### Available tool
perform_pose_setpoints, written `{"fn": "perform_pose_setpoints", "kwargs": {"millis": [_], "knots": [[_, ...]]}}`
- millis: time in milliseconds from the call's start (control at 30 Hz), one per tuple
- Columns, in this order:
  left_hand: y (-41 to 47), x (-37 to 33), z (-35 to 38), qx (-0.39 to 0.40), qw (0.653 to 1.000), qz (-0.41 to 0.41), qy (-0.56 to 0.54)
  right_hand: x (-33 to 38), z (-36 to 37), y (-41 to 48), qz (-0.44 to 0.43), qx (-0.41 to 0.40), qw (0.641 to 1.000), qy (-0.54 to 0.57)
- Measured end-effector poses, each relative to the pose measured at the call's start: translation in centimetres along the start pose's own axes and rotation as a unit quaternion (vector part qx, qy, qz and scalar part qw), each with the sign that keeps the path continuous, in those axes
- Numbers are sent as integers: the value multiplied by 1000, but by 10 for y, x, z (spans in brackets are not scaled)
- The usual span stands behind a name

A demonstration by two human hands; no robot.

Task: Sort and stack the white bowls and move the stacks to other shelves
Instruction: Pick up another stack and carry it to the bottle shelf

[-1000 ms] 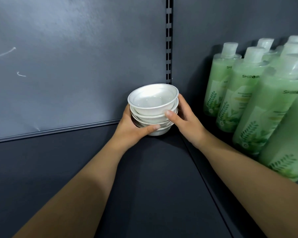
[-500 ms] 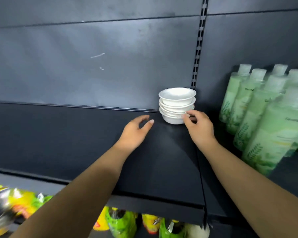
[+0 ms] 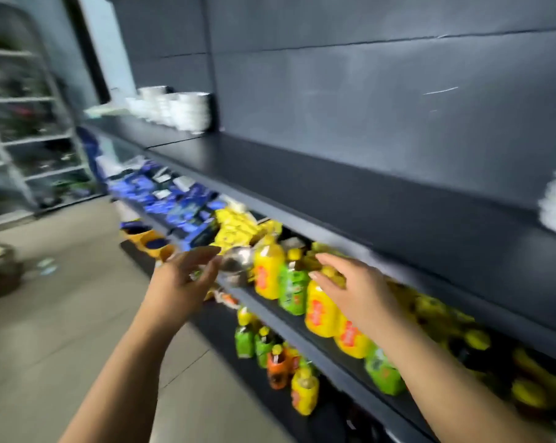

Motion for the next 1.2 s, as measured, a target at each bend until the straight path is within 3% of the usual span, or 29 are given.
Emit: {"fn": "perform_pose_setpoints", "kwargs": {"millis": [233,400,600,833,1200], "knots": [[-79,153,-176,-109,976,-186,21,116,175,-15,-27,104,991,80],[-125,221,-239,-154,948,-272,57,182,273,-27,-71,202,973,91],[-125,278,-271,-169,934,-308,61,233,344,-14,-121,261,956,61],[-33,347,-294,-159,935,-308,77,268,424,79,-130,250,954,99],[234,452,-329,-122,960,-240,72,336,535,323,-118,198,956,184]]}}
Point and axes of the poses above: each hand's wrist, its own y-axis towards the middle knuckle, its own z-axis out of the palm, x = y × z, the point moved 3 cm from there along y, towards the middle knuckle, and after that the axes turned 2 degrees about z, right-handed, at the moved point
